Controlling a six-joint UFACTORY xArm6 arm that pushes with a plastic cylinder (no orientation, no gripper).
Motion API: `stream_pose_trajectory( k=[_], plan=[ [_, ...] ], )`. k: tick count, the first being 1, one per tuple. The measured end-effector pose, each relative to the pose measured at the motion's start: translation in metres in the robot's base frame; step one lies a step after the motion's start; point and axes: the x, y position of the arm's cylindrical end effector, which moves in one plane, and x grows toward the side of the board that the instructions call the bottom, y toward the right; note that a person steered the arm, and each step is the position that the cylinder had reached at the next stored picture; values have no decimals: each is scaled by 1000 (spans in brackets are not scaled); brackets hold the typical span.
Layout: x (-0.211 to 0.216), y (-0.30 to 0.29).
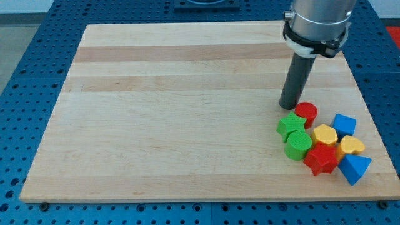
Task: Move the red circle top right to the green star
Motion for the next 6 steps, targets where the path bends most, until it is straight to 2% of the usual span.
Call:
stream_pose_trajectory(
  k=[6],
  plan=[
    [14,10]
  ],
)
